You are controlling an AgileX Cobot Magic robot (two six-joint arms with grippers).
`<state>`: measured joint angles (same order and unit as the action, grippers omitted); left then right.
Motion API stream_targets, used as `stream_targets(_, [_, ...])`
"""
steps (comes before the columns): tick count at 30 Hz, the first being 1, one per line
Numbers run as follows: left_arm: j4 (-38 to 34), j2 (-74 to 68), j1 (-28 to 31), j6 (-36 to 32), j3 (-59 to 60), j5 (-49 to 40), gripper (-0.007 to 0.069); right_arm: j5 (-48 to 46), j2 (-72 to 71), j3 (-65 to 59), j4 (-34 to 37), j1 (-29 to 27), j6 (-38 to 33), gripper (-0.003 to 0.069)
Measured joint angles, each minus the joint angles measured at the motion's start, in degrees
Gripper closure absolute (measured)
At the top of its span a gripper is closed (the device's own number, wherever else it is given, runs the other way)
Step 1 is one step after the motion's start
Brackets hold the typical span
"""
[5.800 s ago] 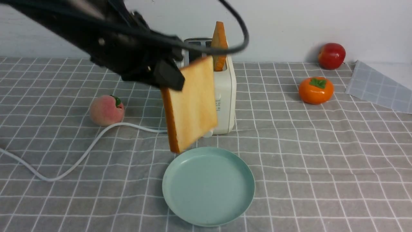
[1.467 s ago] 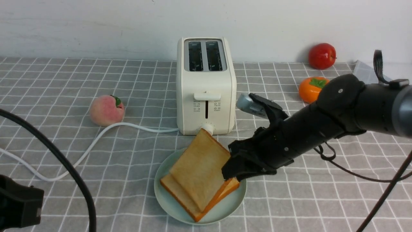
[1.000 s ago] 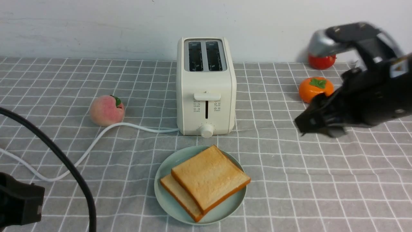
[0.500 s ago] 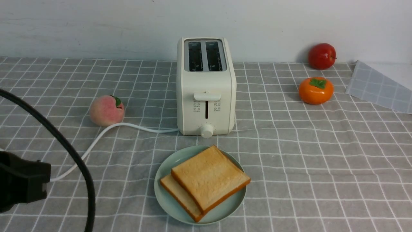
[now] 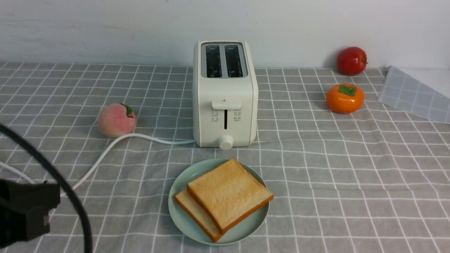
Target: Take toasted bread from bread machine on grey coffee table place on plate.
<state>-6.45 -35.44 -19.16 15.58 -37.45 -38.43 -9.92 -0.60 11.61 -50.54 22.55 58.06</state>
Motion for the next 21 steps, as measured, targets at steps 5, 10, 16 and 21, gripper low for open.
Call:
stream_targets(5, [-4.6, 8.5, 0.0, 0.0, 8.9, 10.8, 0.0638, 0.7, 0.0, -0.1, -7.6, 0.0, 1.5, 0.0654])
stream_targets(10, [-7.4, 9.6, 0.0, 0.0, 11.4, 12.8, 0.0638, 1.4, 0.0, -0.1, -12.8, 0.0, 1.5, 0.0651])
stream_targets(16, [-7.6, 9.5, 0.0, -0.2, 12.4, 11.1, 0.0638, 1.7, 0.0, -0.1, -19.6, 0.0, 1.6, 0.0644])
stream_targets(21, [-5.8, 11.4, 0.0, -1.2, 13.9, 12.7, 0.0638, 2.4, 0.0, -0.1, -24.0, 0.0, 1.6, 0.0639])
